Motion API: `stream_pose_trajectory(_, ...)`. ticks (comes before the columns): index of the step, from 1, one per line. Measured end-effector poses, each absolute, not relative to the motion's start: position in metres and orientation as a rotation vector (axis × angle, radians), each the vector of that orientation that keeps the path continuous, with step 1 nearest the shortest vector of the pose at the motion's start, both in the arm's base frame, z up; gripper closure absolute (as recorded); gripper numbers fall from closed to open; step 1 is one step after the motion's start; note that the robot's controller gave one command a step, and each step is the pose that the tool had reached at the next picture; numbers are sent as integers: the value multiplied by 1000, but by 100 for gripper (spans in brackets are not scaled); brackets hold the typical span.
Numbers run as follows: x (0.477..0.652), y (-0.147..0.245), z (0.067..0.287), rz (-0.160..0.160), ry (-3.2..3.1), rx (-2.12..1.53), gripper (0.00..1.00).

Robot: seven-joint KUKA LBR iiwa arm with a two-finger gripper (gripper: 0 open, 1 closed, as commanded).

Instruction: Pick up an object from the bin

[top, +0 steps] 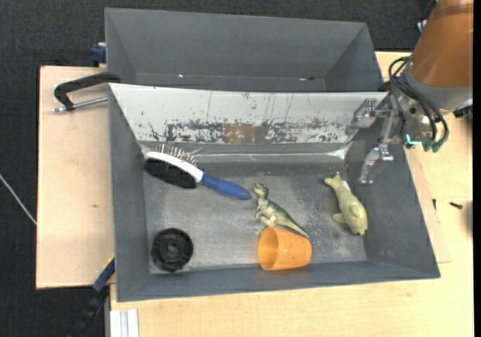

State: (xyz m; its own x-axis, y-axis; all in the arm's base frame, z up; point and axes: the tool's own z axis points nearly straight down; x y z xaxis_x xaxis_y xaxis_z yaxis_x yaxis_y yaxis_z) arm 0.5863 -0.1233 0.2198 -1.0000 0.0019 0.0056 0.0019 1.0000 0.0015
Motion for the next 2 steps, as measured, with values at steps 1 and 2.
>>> stream_pose_trajectory(1, 579, -50, 89, -7, -3109, 413, 0)
stream_pose_trajectory(2, 601, 7, 78, -4, -3147, 78, 0)
